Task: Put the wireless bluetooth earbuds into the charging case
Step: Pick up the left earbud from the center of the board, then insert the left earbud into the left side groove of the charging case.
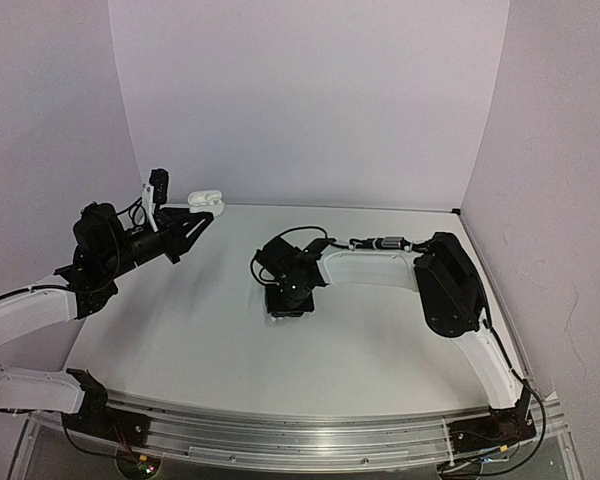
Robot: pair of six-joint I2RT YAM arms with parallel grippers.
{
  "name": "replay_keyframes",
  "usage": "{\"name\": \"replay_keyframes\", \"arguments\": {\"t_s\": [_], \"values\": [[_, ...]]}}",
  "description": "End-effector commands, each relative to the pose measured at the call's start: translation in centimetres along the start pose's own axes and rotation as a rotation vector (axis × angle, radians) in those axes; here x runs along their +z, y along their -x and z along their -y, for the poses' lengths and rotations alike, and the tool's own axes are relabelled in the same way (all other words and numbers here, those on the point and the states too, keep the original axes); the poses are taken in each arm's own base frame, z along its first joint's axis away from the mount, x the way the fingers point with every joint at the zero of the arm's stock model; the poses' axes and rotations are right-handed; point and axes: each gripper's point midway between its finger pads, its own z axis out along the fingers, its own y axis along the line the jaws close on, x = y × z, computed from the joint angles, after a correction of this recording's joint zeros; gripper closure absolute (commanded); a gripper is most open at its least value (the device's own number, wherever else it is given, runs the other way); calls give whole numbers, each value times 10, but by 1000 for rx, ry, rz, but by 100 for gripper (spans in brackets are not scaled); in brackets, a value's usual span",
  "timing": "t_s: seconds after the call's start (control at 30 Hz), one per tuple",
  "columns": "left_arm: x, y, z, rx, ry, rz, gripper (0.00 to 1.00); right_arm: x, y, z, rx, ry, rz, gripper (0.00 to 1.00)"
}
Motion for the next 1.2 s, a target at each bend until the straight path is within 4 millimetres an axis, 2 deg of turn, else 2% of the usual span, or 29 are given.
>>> {"name": "replay_keyframes", "arguments": {"t_s": [0.0, 0.17, 0.23, 0.33, 0.43, 0.53, 0.6, 0.73, 0.83, 0.9, 1.0, 1.07, 1.17], "values": [[-2, 14, 5, 27, -23, 46, 100, -8, -38, 10, -25, -64, -102, 83], [-2, 14, 5, 31, -24, 48, 100, -5, -41, 13, -27, -75, -107, 99], [-3, 14, 5, 34, -24, 47, 100, -8, -37, 12, -28, -73, -94, 100], [-3, 13, 4, 32, -19, 46, 100, -20, -26, 7, -29, -65, -54, 100], [-4, 14, 4, 28, -14, 51, 100, -44, -6, -2, -30, -41, 18, 100], [-5, 16, 3, 29, -9, 64, 100, -81, 22, -14, -31, -3, 127, 100], [-6, 16, 2, 34, -3, 75, 100, -114, 43, -23, -32, 24, 224, 100], [-7, 19, 2, 52, 0, 115, 100, -207, 85, -53, -72, 102, 518, 100], [-8, 23, 4, 73, -14, 159, 100, -283, 103, -82, -120, 159, 774, 100], [-7, 26, 5, 83, -21, 182, 100, -327, 104, -99, -159, 193, 912, 100], [-5, 31, 12, 117, -35, 217, 100, -371, 95, -128, -224, 259, 1081, 100], [-3, 32, 20, 151, -45, 240, 100, -387, 89, -145, -250, 303, 1149, 100], [-1, 34, 38, 197, -77, 267, 100, -396, 82, -168, -319, 322, 1194, 100]]}}
